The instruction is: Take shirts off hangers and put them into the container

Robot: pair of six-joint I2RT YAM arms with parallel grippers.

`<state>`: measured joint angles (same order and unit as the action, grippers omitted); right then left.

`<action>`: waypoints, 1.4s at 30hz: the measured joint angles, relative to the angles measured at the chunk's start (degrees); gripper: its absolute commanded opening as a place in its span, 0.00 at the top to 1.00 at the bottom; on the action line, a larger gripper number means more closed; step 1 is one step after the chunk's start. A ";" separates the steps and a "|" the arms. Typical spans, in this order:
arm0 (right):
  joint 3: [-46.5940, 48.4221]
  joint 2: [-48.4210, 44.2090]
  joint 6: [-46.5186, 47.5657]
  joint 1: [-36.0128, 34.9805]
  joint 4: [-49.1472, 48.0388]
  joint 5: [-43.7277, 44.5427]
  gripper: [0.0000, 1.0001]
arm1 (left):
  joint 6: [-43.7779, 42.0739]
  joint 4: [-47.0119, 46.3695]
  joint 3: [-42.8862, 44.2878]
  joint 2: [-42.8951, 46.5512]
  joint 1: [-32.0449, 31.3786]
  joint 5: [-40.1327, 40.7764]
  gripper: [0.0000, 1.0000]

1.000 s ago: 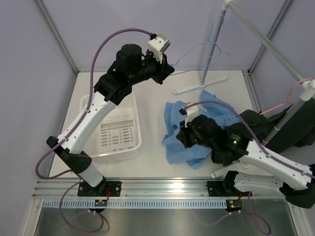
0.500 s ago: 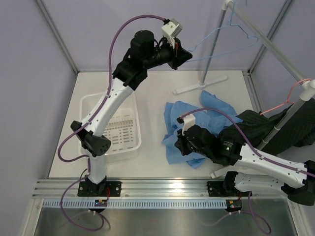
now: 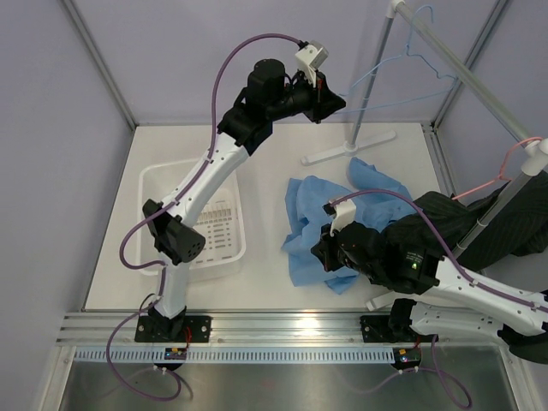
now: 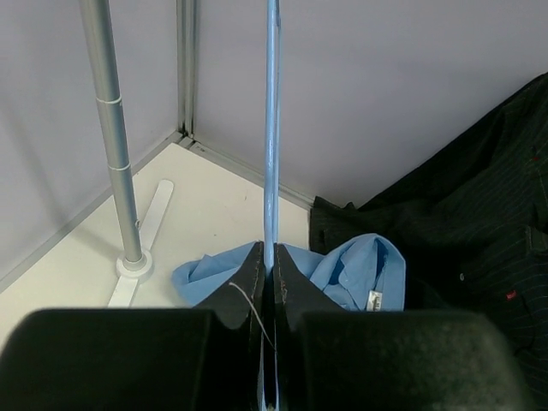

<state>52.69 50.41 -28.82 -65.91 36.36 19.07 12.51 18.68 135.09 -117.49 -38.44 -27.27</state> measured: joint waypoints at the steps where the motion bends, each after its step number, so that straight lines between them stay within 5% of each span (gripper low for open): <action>1: 0.00 0.00 -0.09 0.00 0.00 0.09 1.00 | -0.17 0.07 0.00 0.00 0.00 0.42 0.77; 4: 0.00 0.00 -0.17 -0.04 0.00 0.46 1.00 | -1.01 0.46 -1.49 0.52 -0.02 2.19 0.44; 6: -0.02 0.02 -0.17 -0.11 0.00 0.68 0.97 | -1.73 1.40 -4.79 2.25 0.00 3.61 0.37; 7: -0.02 0.00 -0.22 -0.13 -0.02 0.92 0.93 | -2.12 1.27 -6.82 3.39 0.00 4.37 0.31; 8: 0.00 0.00 -0.28 -0.15 0.00 1.05 0.78 | -2.86 2.27 -9.22 5.01 0.04 5.44 0.22; 13: 0.02 -0.33 -1.25 -0.61 0.28 2.56 0.41 | -5.27 5.88 -14.21 11.76 0.02 15.26 0.13; 14: 0.09 -0.63 -1.38 -0.74 0.76 3.26 0.26 | -5.46 6.45 -16.41 14.34 0.04 18.08 0.07; 19: 3.45 -2.75 -1.40 -0.96 5.73 8.52 0.06 | -3.23 7.72 -33.14 30.56 0.26 24.70 0.01; 23: 7.98 -5.38 -0.15 -1.05 7.32 11.10 0.01 | 1.42 5.14 -48.06 38.10 -0.15 21.81 0.01; 27: 11.74 -7.98 0.98 -1.09 8.63 12.98 0.00 | 5.66 4.92 -57.29 33.29 -1.99 17.62 0.01; 36: 11.54 -17.14 0.52 -1.11 12.04 13.94 0.00 | 8.15 8.04 -56.68 15.89 -12.37 15.72 0.01; 42: 11.39 -18.84 -0.31 -1.11 13.53 14.05 0.00 | 10.05 6.80 -53.57 9.81 -13.66 15.06 0.01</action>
<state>64.07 31.57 -29.12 -67.02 49.89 33.12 22.57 25.47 81.52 -107.68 -52.10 -12.21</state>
